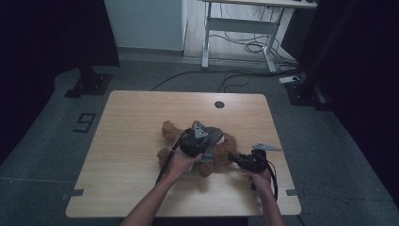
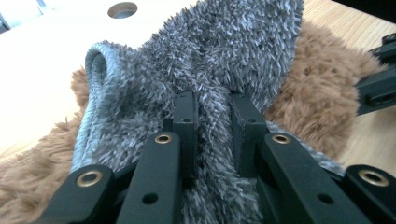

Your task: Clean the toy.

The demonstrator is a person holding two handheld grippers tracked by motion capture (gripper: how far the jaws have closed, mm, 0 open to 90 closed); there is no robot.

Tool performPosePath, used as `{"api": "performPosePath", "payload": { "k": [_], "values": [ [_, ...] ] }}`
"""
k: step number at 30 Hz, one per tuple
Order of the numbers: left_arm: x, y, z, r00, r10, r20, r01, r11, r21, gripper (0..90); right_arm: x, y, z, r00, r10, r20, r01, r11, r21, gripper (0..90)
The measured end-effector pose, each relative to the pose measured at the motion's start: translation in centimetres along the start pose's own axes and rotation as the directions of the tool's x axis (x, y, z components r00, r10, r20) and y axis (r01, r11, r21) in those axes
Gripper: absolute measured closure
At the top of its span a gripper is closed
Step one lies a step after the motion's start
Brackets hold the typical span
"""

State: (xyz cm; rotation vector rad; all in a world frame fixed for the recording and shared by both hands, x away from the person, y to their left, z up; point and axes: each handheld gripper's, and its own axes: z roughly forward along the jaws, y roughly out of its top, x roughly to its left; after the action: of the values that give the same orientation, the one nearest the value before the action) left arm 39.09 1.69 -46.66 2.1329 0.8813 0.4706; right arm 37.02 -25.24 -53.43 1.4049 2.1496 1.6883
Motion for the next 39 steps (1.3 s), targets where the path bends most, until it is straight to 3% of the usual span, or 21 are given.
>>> {"api": "performPosePath", "payload": {
  "k": [4,7,9,12,14,20,24,26,31,35,37,39],
  "values": [
    [0.8,-0.3,-1.3,0.9999,-0.005,0.009,0.005,1.0000,0.006,74.7,0.1,0.0,0.0,0.9999,-0.012,-0.007,0.012,1.000,0.003,66.9],
    [1.7,-0.7,-2.3,0.9998,-0.017,-0.013,0.017,0.9999,-0.005,74.8,0.2,-0.1,0.0,0.9999,-0.012,-0.004,0.012,1.000,0.004,66.9],
    [2.7,-1.0,-3.3,0.9985,-0.034,-0.043,0.033,0.9993,-0.016,74.8,0.2,-0.1,0.0,0.9999,-0.008,-0.007,0.009,1.000,0.003,66.9],
    [4.6,-1.8,-4.3,0.9950,-0.081,-0.059,0.080,0.9966,-0.019,74.8,0.1,-0.1,0.0,0.9999,-0.003,-0.011,0.003,1.000,0.000,66.9],
    [5.4,-2.5,-4.7,0.9931,-0.092,-0.073,0.091,0.9958,-0.012,74.8,0.0,-0.1,0.0,0.9999,0.000,-0.015,0.000,1.000,-0.001,66.9],
    [8.2,-6.0,-5.4,0.9788,-0.165,-0.121,0.170,0.9851,0.027,75.0,0.1,-0.1,0.0,0.9999,-0.001,-0.011,0.001,1.000,0.003,67.0],
    [9.1,-8.8,-4.9,0.9693,-0.233,-0.078,0.236,0.9711,0.033,75.0,0.1,-0.2,0.1,0.9999,-0.001,-0.013,0.001,1.000,0.010,67.2],
    [9.1,-9.3,-4.7,0.9666,-0.244,-0.079,0.247,0.9684,0.035,75.0,0.1,-0.3,0.3,0.9999,0.000,-0.012,0.000,1.000,0.009,67.8],
    [9.5,-9.1,-4.0,0.9630,-0.256,-0.086,0.259,0.9651,0.036,75.2,0.6,-0.4,1.1,0.9997,-0.026,0.003,0.026,1.000,0.016,69.8],
    [10.2,-7.7,-3.0,0.9598,-0.249,-0.130,0.255,0.9662,0.036,75.6,0.5,0.3,2.0,0.9977,-0.059,0.033,0.058,0.998,0.010,70.2],
    [10.8,-6.9,-3.0,0.9576,-0.260,-0.124,0.265,0.9637,0.029,75.5,0.1,0.5,2.3,0.9968,-0.061,0.052,0.062,0.998,-0.001,70.1],
    [11.1,-6.1,-3.7,0.9594,-0.258,-0.114,0.260,0.9656,0.005,75.4,-0.2,0.8,2.4,0.9955,-0.069,0.065,0.070,0.998,-0.007,70.0]
  ]
}}
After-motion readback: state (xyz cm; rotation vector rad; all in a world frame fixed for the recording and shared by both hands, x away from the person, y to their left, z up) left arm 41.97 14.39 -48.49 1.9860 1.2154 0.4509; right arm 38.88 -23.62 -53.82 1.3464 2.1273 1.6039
